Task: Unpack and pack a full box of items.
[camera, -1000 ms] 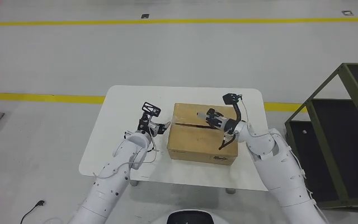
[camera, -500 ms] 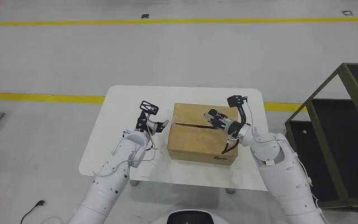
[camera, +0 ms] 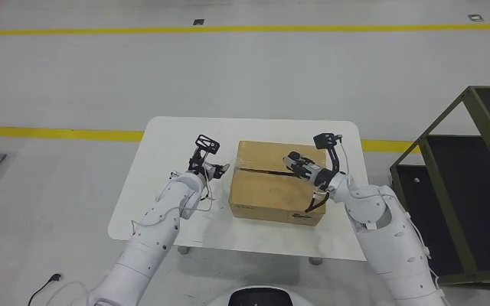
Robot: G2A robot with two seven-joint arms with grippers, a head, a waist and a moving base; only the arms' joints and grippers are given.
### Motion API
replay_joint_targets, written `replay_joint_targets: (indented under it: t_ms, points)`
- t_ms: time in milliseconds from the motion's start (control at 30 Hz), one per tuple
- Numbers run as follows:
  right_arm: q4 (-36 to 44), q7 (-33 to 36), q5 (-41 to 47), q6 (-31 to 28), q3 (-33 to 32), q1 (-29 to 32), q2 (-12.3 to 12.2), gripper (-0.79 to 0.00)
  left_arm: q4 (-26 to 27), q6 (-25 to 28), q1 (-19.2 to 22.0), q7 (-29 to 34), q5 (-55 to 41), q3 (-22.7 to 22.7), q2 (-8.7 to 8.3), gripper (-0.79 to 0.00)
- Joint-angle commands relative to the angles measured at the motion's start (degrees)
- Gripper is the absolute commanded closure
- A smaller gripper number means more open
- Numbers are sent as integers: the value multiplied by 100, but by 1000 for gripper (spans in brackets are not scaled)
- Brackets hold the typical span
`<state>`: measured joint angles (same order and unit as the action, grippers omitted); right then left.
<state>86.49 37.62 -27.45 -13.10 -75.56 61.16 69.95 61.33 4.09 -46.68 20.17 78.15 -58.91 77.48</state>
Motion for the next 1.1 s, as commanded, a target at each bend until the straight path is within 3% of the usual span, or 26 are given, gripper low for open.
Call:
replay_joint_targets:
  t_ms: [0,167,400,600,733,900,1067]
  points:
    - [4,-3,5,5,5,2,-5,-163,-64,10,28,1,9,15,13,-785]
    - [-14,-24,25,12,47,-31,-10,-169,-228,-46,82,-70,236,88,38,-785]
    - [-30,-56,31,1,88,-69,-21,-175,-552,-837,181,-256,1031,159,61,-785]
    - [-24,-56,55,16,118,-53,-31,-185,-718,-959,222,-260,1174,70,66,-785]
    - [-4,-28,75,41,145,-67,-37,-197,-620,-365,132,-74,194,-252,72,-785]
    - [12,-10,95,42,163,-75,-47,-222,-452,550,-48,94,-6,-423,-14,-785]
    - [28,38,110,51,170,-82,-60,-212,-200,530,-201,153,-8,-608,-72,-785]
